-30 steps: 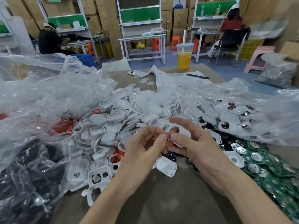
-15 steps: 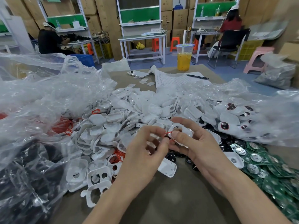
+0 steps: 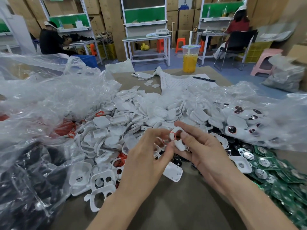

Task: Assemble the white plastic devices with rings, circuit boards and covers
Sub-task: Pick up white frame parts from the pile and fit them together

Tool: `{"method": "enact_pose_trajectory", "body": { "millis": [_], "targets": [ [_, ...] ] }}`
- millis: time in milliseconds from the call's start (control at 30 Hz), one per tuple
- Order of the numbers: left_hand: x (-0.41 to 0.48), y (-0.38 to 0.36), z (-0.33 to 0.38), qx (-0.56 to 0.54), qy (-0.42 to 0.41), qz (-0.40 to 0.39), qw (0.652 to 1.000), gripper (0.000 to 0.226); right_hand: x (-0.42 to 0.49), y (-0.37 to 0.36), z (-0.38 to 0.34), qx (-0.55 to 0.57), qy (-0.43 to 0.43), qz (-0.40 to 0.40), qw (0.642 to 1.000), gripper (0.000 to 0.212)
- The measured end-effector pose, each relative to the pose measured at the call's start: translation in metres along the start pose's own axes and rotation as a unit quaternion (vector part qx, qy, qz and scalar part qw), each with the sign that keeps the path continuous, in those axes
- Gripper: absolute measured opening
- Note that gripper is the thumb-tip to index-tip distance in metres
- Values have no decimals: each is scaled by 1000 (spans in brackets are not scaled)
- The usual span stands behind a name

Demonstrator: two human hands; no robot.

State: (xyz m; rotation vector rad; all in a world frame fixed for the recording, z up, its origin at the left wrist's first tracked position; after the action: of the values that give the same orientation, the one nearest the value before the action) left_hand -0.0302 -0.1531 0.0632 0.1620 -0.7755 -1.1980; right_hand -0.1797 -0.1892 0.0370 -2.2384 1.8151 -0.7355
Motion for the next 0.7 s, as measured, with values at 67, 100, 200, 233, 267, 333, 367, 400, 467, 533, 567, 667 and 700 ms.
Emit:
{"method": "enact_pose_trajectory", "body": {
  "millis": [67, 100, 200, 233, 267, 333, 367, 400, 467, 533, 567, 667, 700],
  "targets": [
    [-1, 0, 2, 17, -17, 14, 1000, 17, -1, -3, 1, -14, 7, -7, 1000, 34],
    [-1, 1, 3, 24, -25, 20, 999, 17, -2, -4, 2, -22, 15, -7, 1000, 38],
    [-2, 1, 5, 32, -47, 37, 998, 17, -2, -6, 2, -38, 33, 2, 999, 40],
    [-2, 1, 6, 34, -53, 41, 997, 18, -2, -6, 2, -49, 37, 5, 998, 40],
    [-2, 1, 6, 35, -56, 43, 997, 19, -3, -6, 2, -58, 37, 5, 998, 40],
    [-1, 1, 6, 39, -57, 45, 997, 20, -3, -6, 3, -59, 33, 5, 998, 41],
    [-1, 1, 5, 39, -55, 44, 997, 20, -3, -6, 3, -55, 31, 4, 998, 41],
    [-1, 1, 4, 37, -52, 43, 997, 21, -3, -7, 3, -52, 29, 3, 998, 41],
    [-1, 1, 3, 27, -49, 39, 998, 22, -4, -7, 3, -47, 29, 3, 998, 41],
    [-1, 1, 2, 21, -53, 38, 998, 24, -4, -8, 3, -41, 27, 2, 999, 43],
    [-1, 0, 2, 21, -55, 38, 998, 24, -4, -8, 2, -39, 24, -1, 999, 44],
    [0, 0, 0, 9, -45, 31, 998, 26, -5, -9, 3, -34, 15, -2, 999, 48],
    [1, 0, -2, 1, -39, 26, 999, 26, -5, -10, 3, -29, 11, 0, 1000, 48]
  ]
}}
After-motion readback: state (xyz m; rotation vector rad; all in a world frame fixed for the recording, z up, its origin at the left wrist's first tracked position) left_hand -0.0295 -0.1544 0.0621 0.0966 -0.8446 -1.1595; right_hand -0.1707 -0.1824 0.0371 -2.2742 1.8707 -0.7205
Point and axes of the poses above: each hand's wrist, its own x-axis towards the middle knuckle, its own y-axis out of the back of the hand, z = x × y, the point moved 6 cm from there along x, towards the middle knuckle, and after that the axes turned 13 degrees about y, right-handed, at the moved point
